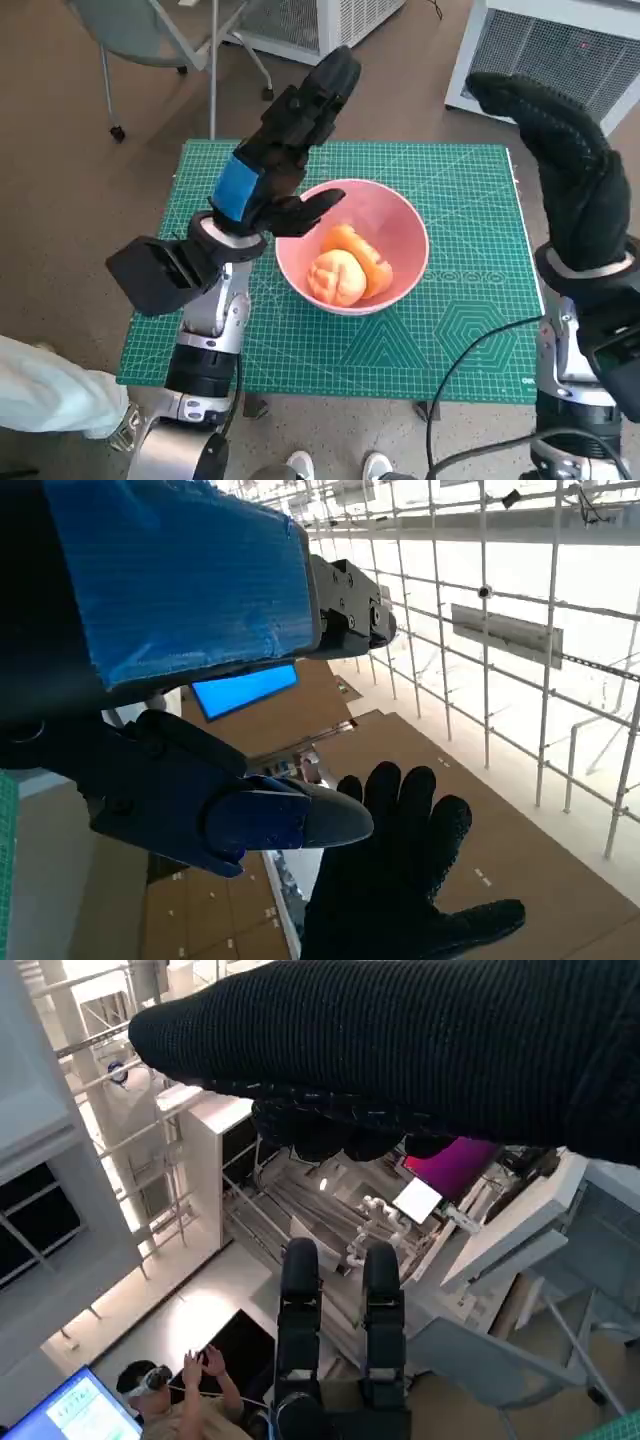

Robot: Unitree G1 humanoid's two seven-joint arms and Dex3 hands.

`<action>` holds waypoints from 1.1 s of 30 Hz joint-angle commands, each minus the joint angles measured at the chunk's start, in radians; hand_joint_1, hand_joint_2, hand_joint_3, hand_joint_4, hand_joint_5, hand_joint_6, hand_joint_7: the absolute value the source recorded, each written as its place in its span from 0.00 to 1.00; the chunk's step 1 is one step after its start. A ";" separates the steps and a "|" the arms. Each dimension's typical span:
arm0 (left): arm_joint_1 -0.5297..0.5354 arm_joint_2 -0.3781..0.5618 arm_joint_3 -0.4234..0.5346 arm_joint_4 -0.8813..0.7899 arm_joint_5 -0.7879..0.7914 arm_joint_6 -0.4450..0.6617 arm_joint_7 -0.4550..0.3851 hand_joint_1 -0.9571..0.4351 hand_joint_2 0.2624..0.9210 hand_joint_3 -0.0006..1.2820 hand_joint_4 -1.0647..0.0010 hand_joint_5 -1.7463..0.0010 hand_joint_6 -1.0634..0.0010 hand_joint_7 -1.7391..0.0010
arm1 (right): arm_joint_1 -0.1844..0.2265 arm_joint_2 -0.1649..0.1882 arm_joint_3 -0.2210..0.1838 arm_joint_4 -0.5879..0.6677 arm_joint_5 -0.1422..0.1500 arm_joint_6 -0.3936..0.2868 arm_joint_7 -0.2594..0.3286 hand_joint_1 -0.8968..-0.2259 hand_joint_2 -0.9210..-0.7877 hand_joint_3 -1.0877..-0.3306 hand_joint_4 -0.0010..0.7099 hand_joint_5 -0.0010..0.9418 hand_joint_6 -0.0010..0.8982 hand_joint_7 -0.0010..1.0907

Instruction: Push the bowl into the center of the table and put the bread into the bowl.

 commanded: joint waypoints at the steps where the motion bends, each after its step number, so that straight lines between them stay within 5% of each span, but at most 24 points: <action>1: 0.004 0.017 0.019 0.006 -0.004 -0.022 -0.001 0.21 1.00 0.32 0.93 1.00 0.82 0.99 | 0.013 0.024 0.017 0.023 -0.008 0.008 -0.011 0.35 0.00 0.49 0.11 0.01 0.00 0.36; 33: 0.007 0.053 0.069 0.097 0.000 -0.150 0.002 0.21 1.00 0.36 0.91 1.00 0.80 0.99 | -0.090 0.078 0.058 0.244 0.023 -0.024 0.056 0.37 0.00 0.46 0.09 0.00 0.00 0.32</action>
